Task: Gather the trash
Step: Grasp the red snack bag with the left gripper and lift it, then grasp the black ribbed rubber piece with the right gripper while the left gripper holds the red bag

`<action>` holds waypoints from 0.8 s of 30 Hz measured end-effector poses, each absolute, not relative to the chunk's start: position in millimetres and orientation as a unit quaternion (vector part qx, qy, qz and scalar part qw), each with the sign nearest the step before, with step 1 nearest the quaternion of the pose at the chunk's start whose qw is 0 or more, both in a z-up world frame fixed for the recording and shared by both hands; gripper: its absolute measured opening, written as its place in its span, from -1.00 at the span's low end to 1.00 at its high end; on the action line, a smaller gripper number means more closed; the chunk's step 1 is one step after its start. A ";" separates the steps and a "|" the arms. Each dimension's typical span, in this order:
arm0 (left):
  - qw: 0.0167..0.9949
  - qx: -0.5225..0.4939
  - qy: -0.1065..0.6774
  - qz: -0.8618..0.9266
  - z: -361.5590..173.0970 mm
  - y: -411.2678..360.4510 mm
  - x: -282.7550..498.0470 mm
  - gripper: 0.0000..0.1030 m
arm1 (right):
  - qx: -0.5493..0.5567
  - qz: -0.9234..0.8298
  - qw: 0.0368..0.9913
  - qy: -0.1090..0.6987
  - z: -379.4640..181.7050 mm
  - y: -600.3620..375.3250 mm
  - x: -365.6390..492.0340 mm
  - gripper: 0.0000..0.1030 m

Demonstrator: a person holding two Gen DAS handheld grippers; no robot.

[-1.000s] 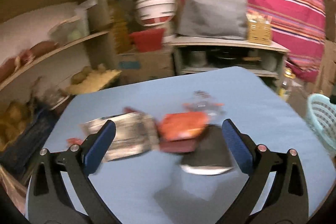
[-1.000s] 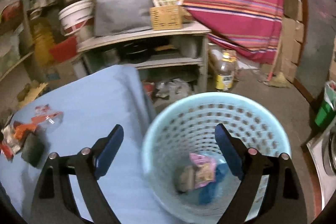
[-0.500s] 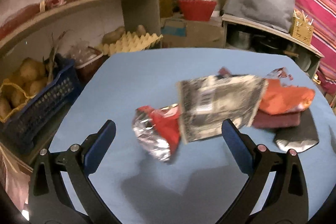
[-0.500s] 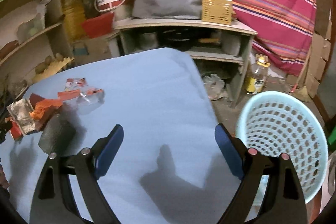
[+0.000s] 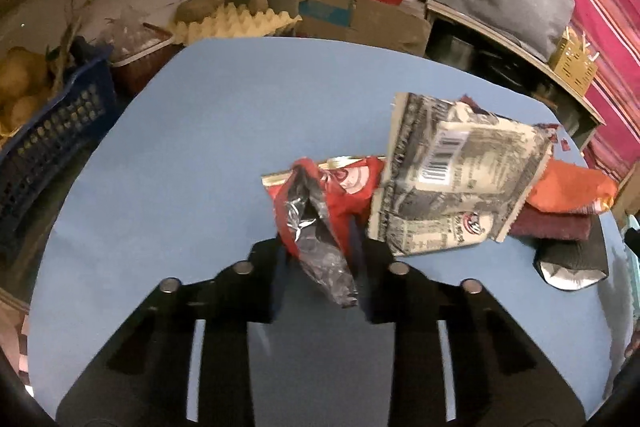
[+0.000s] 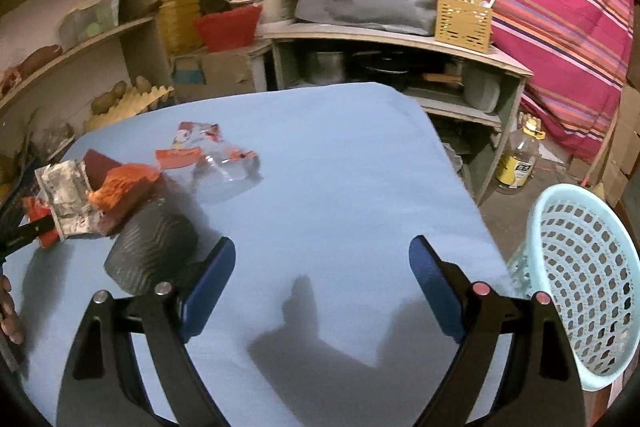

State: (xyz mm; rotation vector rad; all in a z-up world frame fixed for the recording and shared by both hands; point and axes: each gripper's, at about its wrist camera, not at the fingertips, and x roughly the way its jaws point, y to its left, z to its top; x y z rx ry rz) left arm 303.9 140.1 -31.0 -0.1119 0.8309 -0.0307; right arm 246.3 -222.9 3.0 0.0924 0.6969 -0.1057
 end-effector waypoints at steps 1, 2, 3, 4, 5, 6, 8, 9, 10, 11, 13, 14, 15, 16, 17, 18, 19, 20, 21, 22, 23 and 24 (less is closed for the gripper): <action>0.915 -0.046 0.400 -0.015 -30.5 137.5 300.7 -0.73 | 0.044 -0.049 0.938 0.341 3.2 -219.7 246.4 0.69; 0.917 -0.036 0.397 -0.012 -29.0 135.3 298.4 -0.89 | 0.042 -0.043 0.939 0.339 4.1 -214.7 246.0 0.69; 0.920 -0.026 0.391 -0.007 -27.0 133.8 295.3 -0.91 | 0.041 -0.037 0.940 0.337 5.6 -209.5 245.5 0.69; 0.922 -0.021 0.386 -0.003 -24.9 134.0 293.3 -0.92 | 0.040 -0.033 0.941 0.334 7.0 -205.5 245.7 0.69; 0.924 -0.021 0.381 0.002 -22.8 135.1 289.9 -0.93 | 0.040 -0.027 0.942 0.331 9.2 -200.1 245.2 0.69; 0.925 -0.022 0.379 0.004 -20.5 136.7 288.6 -0.93 | 0.041 -0.022 0.943 0.328 10.4 -196.3 244.4 0.69; 0.928 -0.027 0.370 0.014 -16.1 140.6 282.8 -0.94 | 0.042 -0.003 0.944 0.327 12.0 -182.4 245.2 0.69; 0.930 -0.026 0.367 0.019 -13.5 141.9 281.0 -0.94 | 0.042 0.002 0.944 0.329 12.1 -178.1 246.4 0.69; 0.932 -0.025 0.362 0.024 -10.4 143.8 278.0 -0.94 | 0.041 0.008 0.943 0.331 11.0 -170.8 248.0 0.69; 0.933 -0.025 0.358 0.026 -7.9 144.9 275.6 -0.94 | 0.039 0.013 0.942 0.333 9.5 -163.8 250.0 0.69; 0.935 -0.025 0.353 0.028 -4.7 147.4 271.1 -0.94 | 0.033 0.019 0.941 0.337 6.0 -151.4 254.1 0.69; 0.935 -0.024 0.352 0.030 -4.0 148.5 270.1 -0.94 | 0.032 0.020 0.940 0.338 5.3 -147.4 255.1 0.69; 0.936 -0.022 0.351 0.032 -3.7 149.6 268.3 -0.94 | 0.030 0.022 0.939 0.341 3.3 -141.9 257.9 0.69; 0.936 -0.020 0.350 0.034 -3.4 150.4 266.8 -0.94 | 0.029 0.023 0.938 0.344 1.6 -138.9 260.3 0.69; 0.936 -0.017 0.349 0.036 -3.4 151.6 264.7 -0.94 | 0.029 0.022 0.937 0.348 0.0 -136.4 262.7 0.69; 0.936 -0.017 0.349 0.037 -3.2 153.4 264.8 -0.94 | 0.030 0.020 0.935 0.353 -2.4 -133.5 266.0 0.69; 0.936 -0.017 0.349 0.039 -3.0 155.2 263.8 -0.94 | 0.034 0.020 0.934 0.356 -4.3 -133.0 268.4 0.69; 0.936 -0.019 0.349 0.039 -2.6 157.3 263.1 -0.94 | 0.043 0.023 0.932 0.359 -5.5 -132.8 270.5 0.69; 0.936 -0.020 0.349 0.039 -2.4 158.9 263.2 -0.94 | 0.053 0.025 0.930 0.362 -6.0 -133.7 272.5 0.69; 0.936 -0.021 0.349 0.040 -1.6 160.0 263.2 -0.94 | 0.060 0.026 0.928 0.366 -6.4 -134.5 274.1 0.69; 0.936 -0.022 0.348 0.040 -1.1 161.1 263.6 -0.94 | 0.064 0.027 0.927 0.370 -7.0 -134.8 274.8 0.69; 0.937 -0.022 0.347 0.039 -0.4 161.7 263.5 -0.94 | 0.065 0.028 0.923 0.378 -9.1 -134.4 276.8 0.69</action>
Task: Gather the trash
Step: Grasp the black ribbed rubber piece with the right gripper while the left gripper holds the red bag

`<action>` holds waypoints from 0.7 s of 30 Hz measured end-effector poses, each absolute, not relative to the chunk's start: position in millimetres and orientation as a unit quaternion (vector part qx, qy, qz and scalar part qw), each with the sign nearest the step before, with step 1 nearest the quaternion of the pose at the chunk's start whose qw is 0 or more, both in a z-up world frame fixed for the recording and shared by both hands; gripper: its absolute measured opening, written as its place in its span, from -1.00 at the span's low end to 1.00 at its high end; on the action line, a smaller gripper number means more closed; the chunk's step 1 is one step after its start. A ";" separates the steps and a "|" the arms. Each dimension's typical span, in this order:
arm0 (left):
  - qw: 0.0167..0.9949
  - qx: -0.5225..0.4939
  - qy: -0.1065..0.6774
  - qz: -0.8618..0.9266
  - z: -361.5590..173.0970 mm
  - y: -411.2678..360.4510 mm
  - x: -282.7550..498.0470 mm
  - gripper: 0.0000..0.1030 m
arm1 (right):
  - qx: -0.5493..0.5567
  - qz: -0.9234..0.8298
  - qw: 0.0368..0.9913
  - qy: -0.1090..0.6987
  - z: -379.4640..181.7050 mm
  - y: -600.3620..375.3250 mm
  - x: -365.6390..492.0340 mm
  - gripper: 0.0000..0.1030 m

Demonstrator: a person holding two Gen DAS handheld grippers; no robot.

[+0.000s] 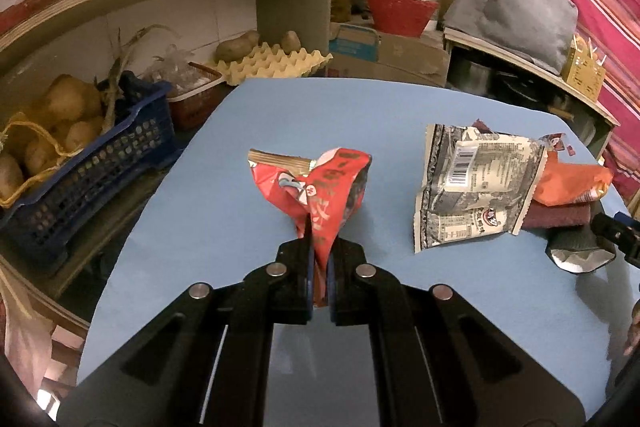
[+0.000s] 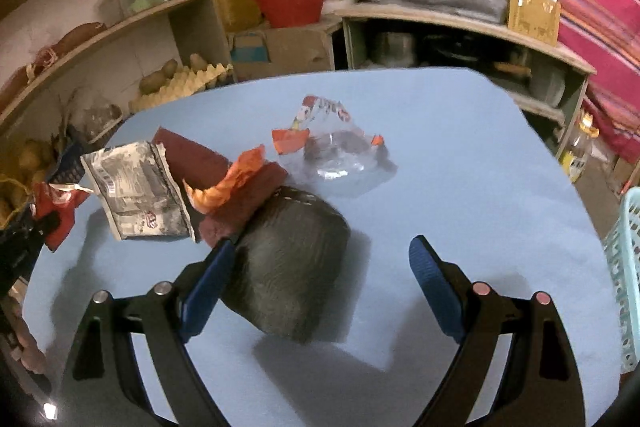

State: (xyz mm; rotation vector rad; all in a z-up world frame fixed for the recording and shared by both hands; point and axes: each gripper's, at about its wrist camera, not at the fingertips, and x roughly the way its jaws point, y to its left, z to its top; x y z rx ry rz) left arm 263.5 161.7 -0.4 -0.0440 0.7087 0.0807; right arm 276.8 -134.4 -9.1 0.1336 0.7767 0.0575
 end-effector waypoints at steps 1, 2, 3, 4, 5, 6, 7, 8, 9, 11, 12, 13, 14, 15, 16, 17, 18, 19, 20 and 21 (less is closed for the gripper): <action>0.937 -0.021 0.346 0.040 0.0 161.3 263.5 -0.94 | 0.068 0.032 0.922 0.380 -10.4 -134.5 277.3 0.69; 0.938 -0.021 0.344 0.039 1.3 160.5 263.3 -0.94 | 0.073 0.036 0.921 0.381 -11.8 -134.6 278.0 0.69; 0.939 -0.021 0.342 0.038 2.1 160.0 263.3 -0.94 | 0.077 0.036 0.920 0.382 -12.1 -135.0 279.7 0.69; 0.939 -0.021 0.341 0.037 2.2 159.8 263.1 -0.94 | 0.080 0.038 0.919 0.384 -12.5 -135.3 281.1 0.69; 0.940 -0.020 0.339 0.036 3.6 158.1 263.1 -0.94 | 0.081 0.041 0.918 0.385 -12.8 -135.3 282.0 0.69; 0.941 -0.019 0.337 0.035 4.2 157.2 262.7 -0.94 | 0.082 0.042 0.918 0.386 -12.8 -136.0 282.5 0.69; 0.941 -0.018 0.336 0.035 4.5 155.8 261.8 -0.94 | 0.083 0.043 0.917 0.387 -12.9 -135.9 282.9 0.69; 0.942 -0.018 0.335 0.034 5.0 154.3 261.6 -0.94 | 0.083 0.045 0.917 0.388 -13.0 -135.7 283.5 0.68; 0.942 -0.017 0.335 0.033 5.2 153.1 261.7 -0.94 | 0.083 0.048 0.915 0.392 -13.5 -135.6 285.4 0.67; 0.942 -0.015 0.334 0.032 5.6 150.9 262.6 -0.94 | 0.078 0.057 0.912 0.398 -14.2 -130.7 286.6 0.67; 0.942 -0.013 0.334 0.033 5.6 149.6 262.8 -0.94 | 0.072 0.056 0.913 0.397 -14.1 -128.4 286.1 0.66; 0.942 -0.011 0.333 0.033 5.7 148.7 263.6 -0.94 | 0.061 0.053 0.914 0.397 -14.3 -125.1 286.3 0.59; 0.942 -0.009 0.334 0.033 5.4 147.6 263.9 -0.94 | 0.054 0.058 0.914 0.398 -15.6 -122.0 287.7 0.51; 0.942 -0.007 0.334 0.033 5.2 147.0 264.1 -0.94 | 0.057 0.066 0.912 0.400 -16.0 -121.4 288.3 0.46; 0.942 -0.007 0.334 0.033 5.2 146.1 264.1 -0.94 | 0.065 0.075 0.910 0.402 -16.3 -121.0 288.9 0.36; 0.942 -0.006 0.334 0.033 5.4 145.8 264.4 -0.94 | 0.065 0.077 0.910 0.402 -15.5 -120.5 289.1 0.36; 0.942 -0.005 0.334 0.034 5.6 145.3 264.6 -0.94 | 0.058 0.078 0.911 0.400 -14.7 -118.8 289.1 0.35; 0.942 -0.005 0.334 0.034 6.4 145.0 265.2 -0.94 | 0.053 0.080 0.913 0.397 -14.6 -116.7 287.8 0.34; 0.942 -0.005 0.333 0.035 7.0 144.7 265.4 -0.94 | 0.049 0.080 0.914 0.396 -14.3 -115.9 287.2 0.34; 0.943 -0.006 0.332 0.035 8.2 144.0 265.3 -0.94 | 0.047 0.082 0.914 0.395 -14.0 -115.5 286.3 0.33</action>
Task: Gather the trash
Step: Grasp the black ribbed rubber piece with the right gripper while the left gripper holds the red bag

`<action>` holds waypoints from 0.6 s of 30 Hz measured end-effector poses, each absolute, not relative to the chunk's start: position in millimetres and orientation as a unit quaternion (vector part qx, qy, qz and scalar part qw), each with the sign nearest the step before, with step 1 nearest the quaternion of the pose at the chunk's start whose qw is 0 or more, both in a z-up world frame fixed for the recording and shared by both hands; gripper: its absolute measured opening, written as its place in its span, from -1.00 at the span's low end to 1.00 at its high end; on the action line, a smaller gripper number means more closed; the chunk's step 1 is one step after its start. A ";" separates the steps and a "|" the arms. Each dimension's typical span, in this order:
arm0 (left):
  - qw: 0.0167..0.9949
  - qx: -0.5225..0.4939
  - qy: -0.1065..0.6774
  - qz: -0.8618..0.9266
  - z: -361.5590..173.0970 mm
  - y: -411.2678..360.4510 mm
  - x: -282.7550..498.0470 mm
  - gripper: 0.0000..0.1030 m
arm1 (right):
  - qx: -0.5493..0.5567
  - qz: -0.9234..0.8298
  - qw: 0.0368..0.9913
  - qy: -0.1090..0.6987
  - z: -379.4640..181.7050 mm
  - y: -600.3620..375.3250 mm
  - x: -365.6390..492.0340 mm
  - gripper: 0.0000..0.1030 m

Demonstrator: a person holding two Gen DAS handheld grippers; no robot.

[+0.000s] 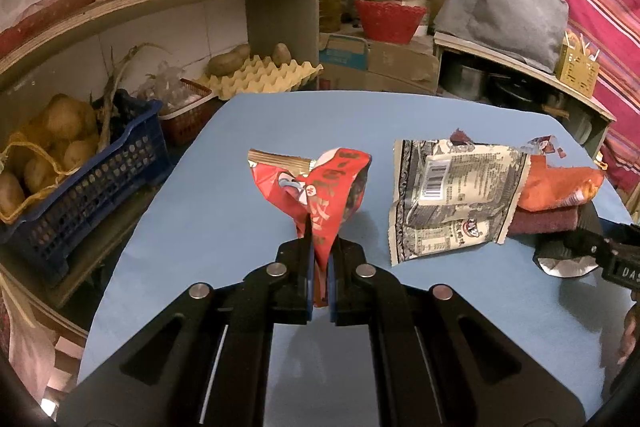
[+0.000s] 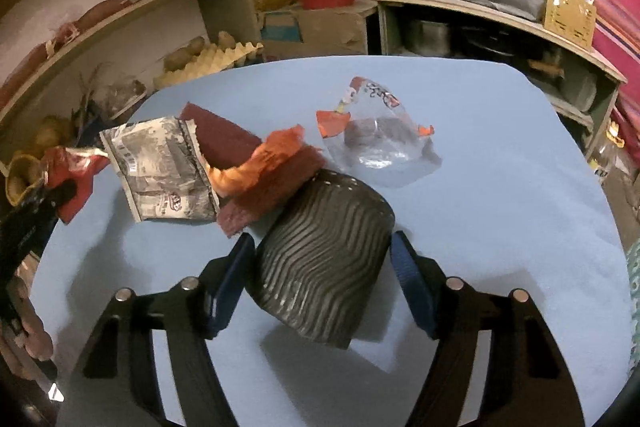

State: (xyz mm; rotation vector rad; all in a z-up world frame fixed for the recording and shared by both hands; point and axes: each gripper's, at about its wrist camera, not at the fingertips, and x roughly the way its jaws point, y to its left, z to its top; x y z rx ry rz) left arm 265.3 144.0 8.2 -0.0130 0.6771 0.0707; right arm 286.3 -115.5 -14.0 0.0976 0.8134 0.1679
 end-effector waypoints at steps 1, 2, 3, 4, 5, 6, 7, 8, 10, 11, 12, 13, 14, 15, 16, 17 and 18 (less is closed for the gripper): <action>0.943 -0.007 0.330 0.035 9.0 143.2 265.3 -0.94 | 0.045 0.081 0.915 0.393 -13.2 -115.8 285.0 0.33; 0.944 -0.008 0.329 0.035 10.5 142.3 265.3 -0.94 | 0.040 0.076 0.917 0.390 -11.5 -117.5 283.1 0.28; 0.945 -0.008 0.326 0.036 12.4 140.6 264.8 -0.94 | 0.038 0.072 0.918 0.388 -9.9 -120.2 281.5 0.27; 0.946 -0.008 0.323 0.036 13.6 138.9 263.9 -0.94 | 0.035 0.066 0.920 0.385 -7.1 -125.6 279.7 0.25; 0.947 -0.010 0.320 0.035 15.6 136.8 263.3 -0.94 | 0.034 0.058 0.922 0.382 -4.9 -131.1 277.7 0.25; 0.947 -0.011 0.318 0.034 17.4 135.1 263.6 -0.94 | 0.033 0.051 0.923 0.379 -2.8 -137.9 275.4 0.25; 0.948 -0.011 0.316 0.033 18.6 132.7 263.3 -0.94 | 0.034 0.046 0.924 0.378 -1.3 -144.0 273.9 0.20; 0.949 -0.010 0.314 0.032 19.8 128.6 262.8 -0.94 | 0.036 0.043 0.924 0.377 -0.2 -150.6 272.1 0.19; 0.950 -0.004 0.311 0.031 22.0 121.3 262.0 -0.94 | 0.040 0.032 0.926 0.375 2.7 -164.7 267.4 0.19; 0.951 -0.001 0.308 0.029 23.5 117.4 261.1 -0.94 | 0.039 0.027 0.927 0.373 4.8 -172.2 263.9 0.19; 0.952 0.000 0.305 0.026 25.6 112.7 259.9 -0.94 | 0.039 0.025 0.927 0.371 6.0 -177.4 262.6 0.19; 0.953 -0.001 0.303 0.022 27.9 108.5 258.6 -0.94 | 0.037 0.019 0.929 0.368 8.4 -185.1 258.7 0.19; 0.954 -0.002 0.301 0.019 29.7 105.4 257.8 -0.94 | 0.035 0.014 0.930 0.365 10.3 -191.1 254.9 0.19; 0.955 -0.003 0.298 0.014 32.4 101.3 256.2 -0.94 | 0.034 0.011 0.931 0.363 11.5 -196.3 252.0 0.19; 0.956 -0.004 0.294 0.009 35.3 96.8 254.2 -0.94 | 0.034 0.007 0.932 0.361 13.2 -204.2 247.6 0.19; 0.957 -0.005 0.290 0.004 38.0 91.9 252.0 -0.94 | 0.034 0.003 0.933 0.359 14.8 -210.9 243.6 0.19; 0.958 -0.006 0.288 0.000 39.7 88.5 251.0 -0.94 | 0.035 -0.001 0.933 0.357 16.3 -217.6 240.1 0.19</action>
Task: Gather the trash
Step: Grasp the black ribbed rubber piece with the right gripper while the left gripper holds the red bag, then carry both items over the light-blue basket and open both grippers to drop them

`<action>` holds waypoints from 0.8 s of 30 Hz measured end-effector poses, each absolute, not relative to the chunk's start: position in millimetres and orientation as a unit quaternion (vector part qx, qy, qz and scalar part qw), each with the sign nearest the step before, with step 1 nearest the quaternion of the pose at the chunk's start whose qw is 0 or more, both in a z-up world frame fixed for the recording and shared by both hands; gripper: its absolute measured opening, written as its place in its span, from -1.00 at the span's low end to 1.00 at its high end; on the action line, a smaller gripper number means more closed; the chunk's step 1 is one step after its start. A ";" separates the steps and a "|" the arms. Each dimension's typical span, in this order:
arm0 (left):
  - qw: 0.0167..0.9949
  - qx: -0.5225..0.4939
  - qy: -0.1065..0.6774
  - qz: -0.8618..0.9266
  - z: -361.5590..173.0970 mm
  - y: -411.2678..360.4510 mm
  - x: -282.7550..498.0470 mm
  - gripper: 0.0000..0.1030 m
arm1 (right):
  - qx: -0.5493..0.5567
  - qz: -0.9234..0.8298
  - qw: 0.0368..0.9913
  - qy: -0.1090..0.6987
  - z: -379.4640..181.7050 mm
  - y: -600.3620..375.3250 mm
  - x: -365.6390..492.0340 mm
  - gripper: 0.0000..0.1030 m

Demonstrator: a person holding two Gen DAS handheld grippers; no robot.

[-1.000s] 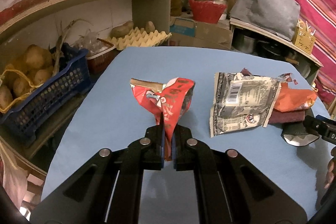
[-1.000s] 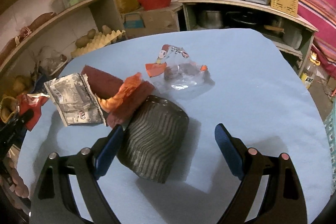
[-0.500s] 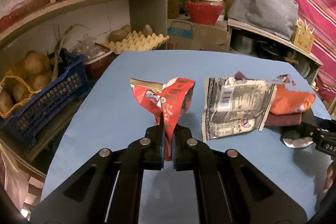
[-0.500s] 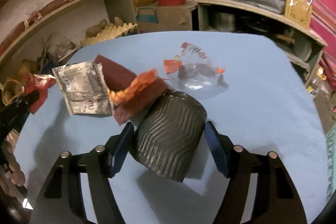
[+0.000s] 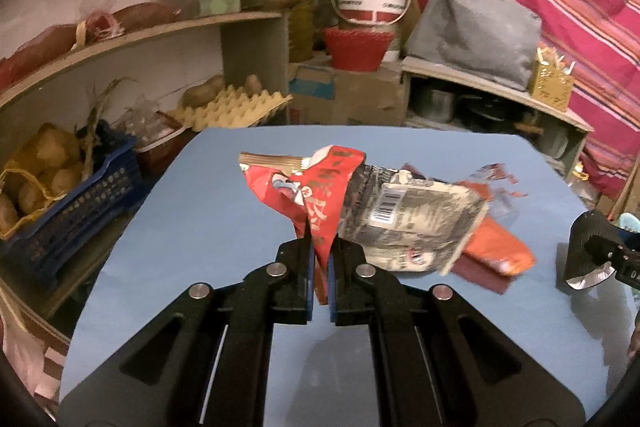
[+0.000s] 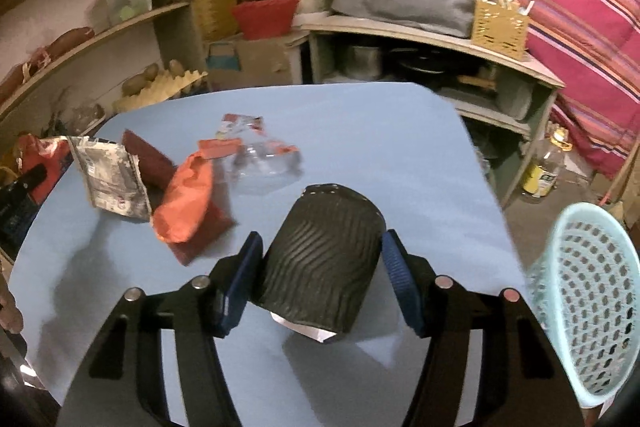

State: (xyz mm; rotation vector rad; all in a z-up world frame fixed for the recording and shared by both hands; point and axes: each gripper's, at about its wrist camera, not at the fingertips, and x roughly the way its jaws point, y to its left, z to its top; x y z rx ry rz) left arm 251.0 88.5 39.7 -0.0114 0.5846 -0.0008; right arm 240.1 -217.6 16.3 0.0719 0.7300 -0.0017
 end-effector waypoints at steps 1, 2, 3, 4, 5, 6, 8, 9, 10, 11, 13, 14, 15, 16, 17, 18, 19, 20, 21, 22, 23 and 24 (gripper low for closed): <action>0.958 -0.006 0.286 -0.005 41.5 84.7 249.8 -0.94 | 0.035 -0.004 0.934 0.356 16.8 -222.3 237.1 0.19; 0.958 -0.008 0.285 -0.011 42.8 80.7 248.5 -0.94 | 0.036 -0.008 0.935 0.354 18.3 -228.1 233.9 0.19; 0.958 -0.011 0.285 -0.020 43.9 75.1 247.6 -0.94 | 0.036 -0.013 0.936 0.351 20.3 -236.2 228.8 0.19; 0.958 -0.013 0.286 -0.026 44.2 71.4 247.3 -0.94 | 0.036 -0.016 0.936 0.349 21.8 -242.1 225.1 0.19; 0.957 -0.014 0.287 -0.034 44.6 65.4 246.7 -0.94 | 0.037 -0.020 0.937 0.347 23.9 -247.5 221.7 0.19; 0.957 -0.014 0.286 -0.038 44.8 61.1 246.1 -0.94 | 0.038 -0.023 0.938 0.344 25.5 -253.4 217.7 0.19; 0.958 -0.011 0.282 -0.047 46.9 49.7 243.5 -0.94 | 0.041 -0.031 0.939 0.340 28.6 -267.6 209.4 0.19; 0.959 -0.008 0.278 -0.051 49.0 43.5 241.1 -0.94 | 0.043 -0.036 0.940 0.338 30.1 -276.2 204.3 0.19; 0.960 -0.008 0.276 -0.057 50.9 38.7 238.8 -0.94 | 0.045 -0.039 0.940 0.337 30.8 -281.5 201.3 0.19; 0.960 -0.009 0.271 -0.067 54.7 30.7 235.6 -0.94 | 0.047 -0.042 0.940 0.335 32.0 -288.2 198.2 0.19; 0.961 -0.010 0.266 -0.081 59.4 18.0 231.8 -0.94 | 0.051 -0.050 0.941 0.332 33.7 -303.5 190.3 0.19; 0.960 -0.009 0.264 -0.090 62.0 7.9 229.8 -0.94 | 0.054 -0.054 0.941 0.330 34.6 -309.7 187.2 0.19; 0.960 -0.007 0.263 -0.097 62.8 0.4 228.4 -0.94 | 0.058 -0.059 0.941 0.328 35.6 -318.9 183.2 0.19; 0.959 -0.003 0.263 -0.104 63.9 -9.9 227.1 -0.94 | 0.060 -0.062 0.941 0.327 35.7 -326.1 180.5 0.19; 0.959 0.003 0.262 -0.110 64.6 -19.2 226.2 -0.94 | 0.064 -0.066 0.941 0.325 36.2 -332.8 177.7 0.19; 0.958 0.009 0.261 -0.118 65.1 -31.5 224.6 -0.94 | 0.069 -0.071 0.941 0.322 37.2 -342.5 173.7 0.19; 0.957 0.013 0.261 -0.125 65.4 -41.9 223.5 -0.94 | 0.073 -0.075 0.942 0.320 37.8 -347.9 170.1 0.19; 0.957 0.015 0.260 -0.131 65.6 -52.1 222.1 -0.94 | 0.078 -0.078 0.942 0.317 39.0 -354.7 166.8 0.19; 0.955 0.015 0.260 -0.140 66.1 -64.0 221.4 -0.94 | 0.082 -0.080 0.942 0.314 40.4 -361.1 163.2 0.19; 0.954 0.013 0.260 -0.147 66.3 -73.8 220.6 -0.94 | 0.087 -0.084 0.943 0.310 42.3 -369.2 159.0 0.19; 0.953 0.014 0.260 -0.154 66.4 -83.4 220.3 -0.94 | 0.091 -0.088 0.943 0.306 43.8 -376.3 155.3 0.19; 0.951 0.018 0.260 -0.164 66.6 -98.6 219.6 -0.94 | 0.096 -0.091 0.944 0.303 45.9 -384.2 151.4 0.19</action>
